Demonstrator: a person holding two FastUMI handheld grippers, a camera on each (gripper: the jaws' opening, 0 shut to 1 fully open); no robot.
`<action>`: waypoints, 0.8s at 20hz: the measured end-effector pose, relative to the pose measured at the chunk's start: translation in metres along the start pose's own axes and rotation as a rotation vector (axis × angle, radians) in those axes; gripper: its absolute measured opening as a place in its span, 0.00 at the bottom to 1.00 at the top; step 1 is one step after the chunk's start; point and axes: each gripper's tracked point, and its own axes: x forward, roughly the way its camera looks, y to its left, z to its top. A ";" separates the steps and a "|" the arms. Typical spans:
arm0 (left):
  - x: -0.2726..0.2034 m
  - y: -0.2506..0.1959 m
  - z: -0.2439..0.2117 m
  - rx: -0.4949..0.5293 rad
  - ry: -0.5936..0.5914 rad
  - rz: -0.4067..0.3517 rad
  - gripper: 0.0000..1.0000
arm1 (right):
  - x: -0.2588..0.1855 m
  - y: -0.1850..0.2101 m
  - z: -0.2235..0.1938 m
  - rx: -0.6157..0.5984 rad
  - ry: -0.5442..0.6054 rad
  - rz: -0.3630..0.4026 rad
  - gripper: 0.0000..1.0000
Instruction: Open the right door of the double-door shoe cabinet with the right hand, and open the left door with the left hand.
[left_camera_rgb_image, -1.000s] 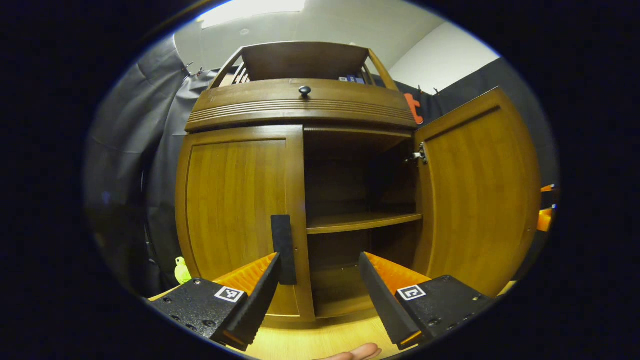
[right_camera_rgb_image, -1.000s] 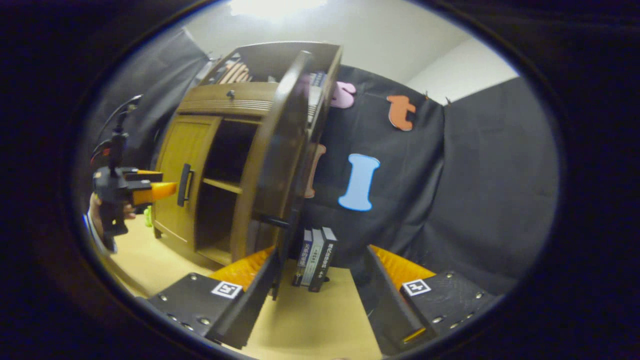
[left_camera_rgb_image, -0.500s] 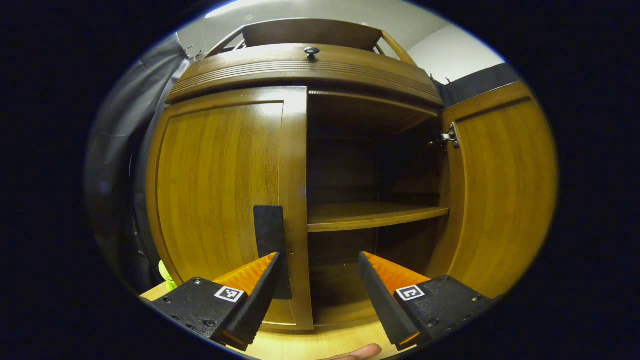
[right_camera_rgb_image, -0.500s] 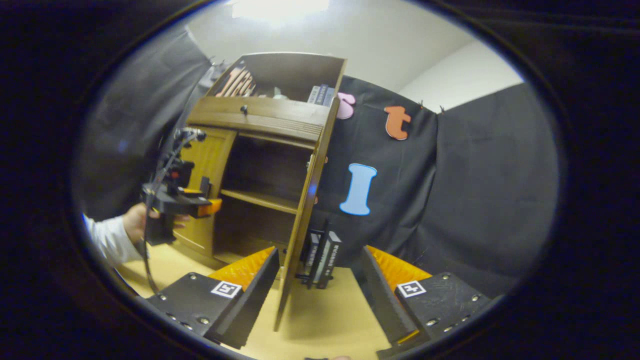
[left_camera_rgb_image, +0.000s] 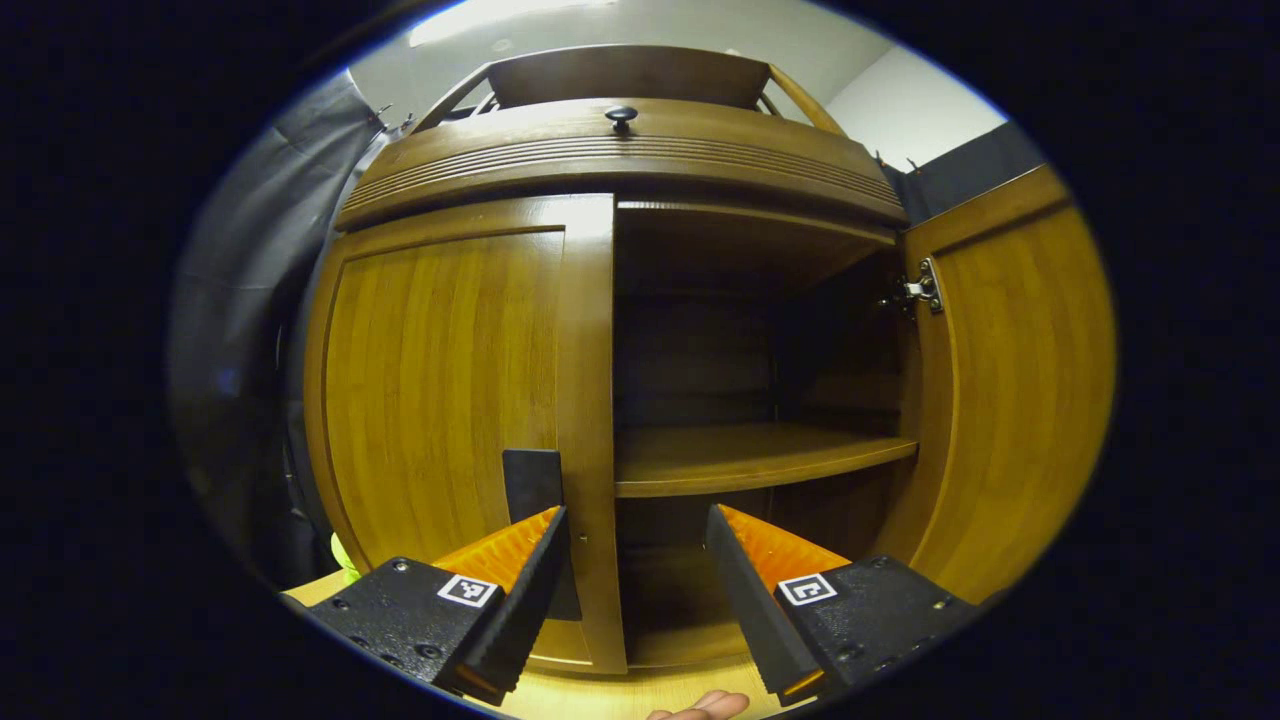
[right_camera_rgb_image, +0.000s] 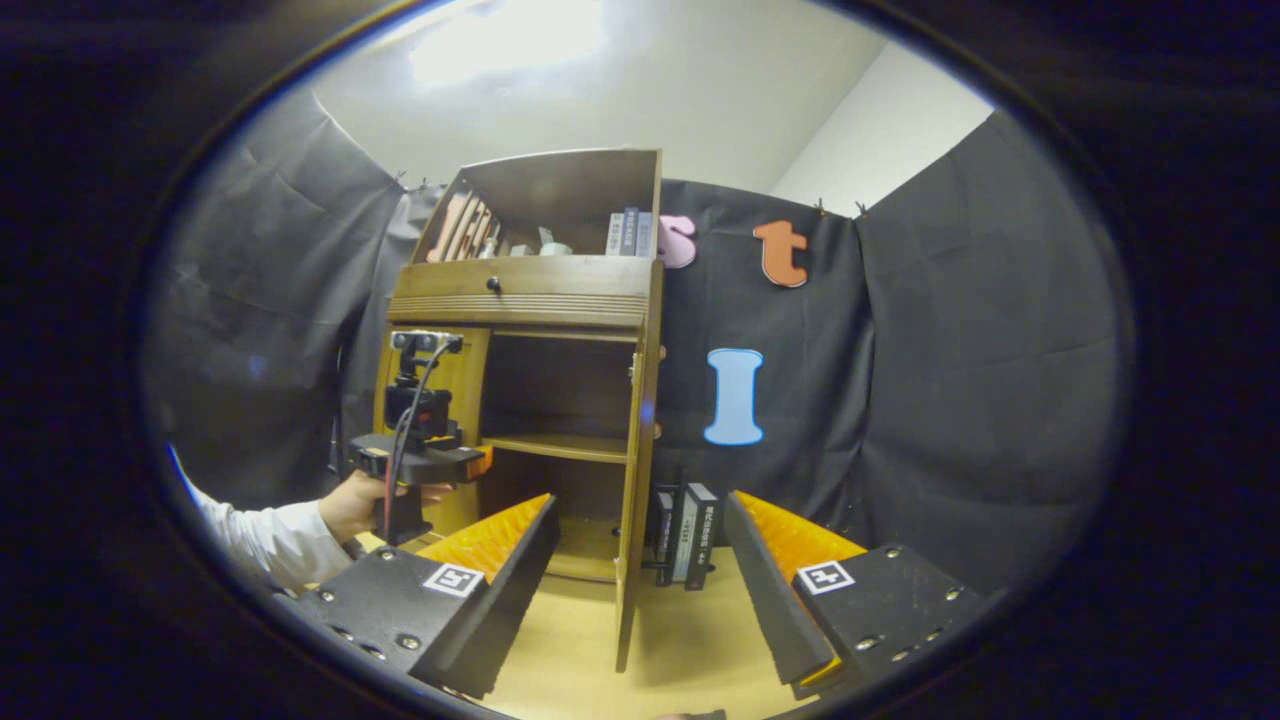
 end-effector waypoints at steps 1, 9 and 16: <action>0.000 0.003 -0.001 -0.007 0.001 0.025 0.84 | -0.002 0.003 0.006 0.001 -0.013 0.002 0.98; -0.006 0.024 0.004 0.054 -0.039 0.058 0.52 | -0.002 0.038 0.015 0.013 -0.021 0.070 0.97; 0.027 0.057 -0.008 0.032 0.035 0.071 0.60 | 0.010 0.054 0.021 0.020 -0.027 0.088 0.98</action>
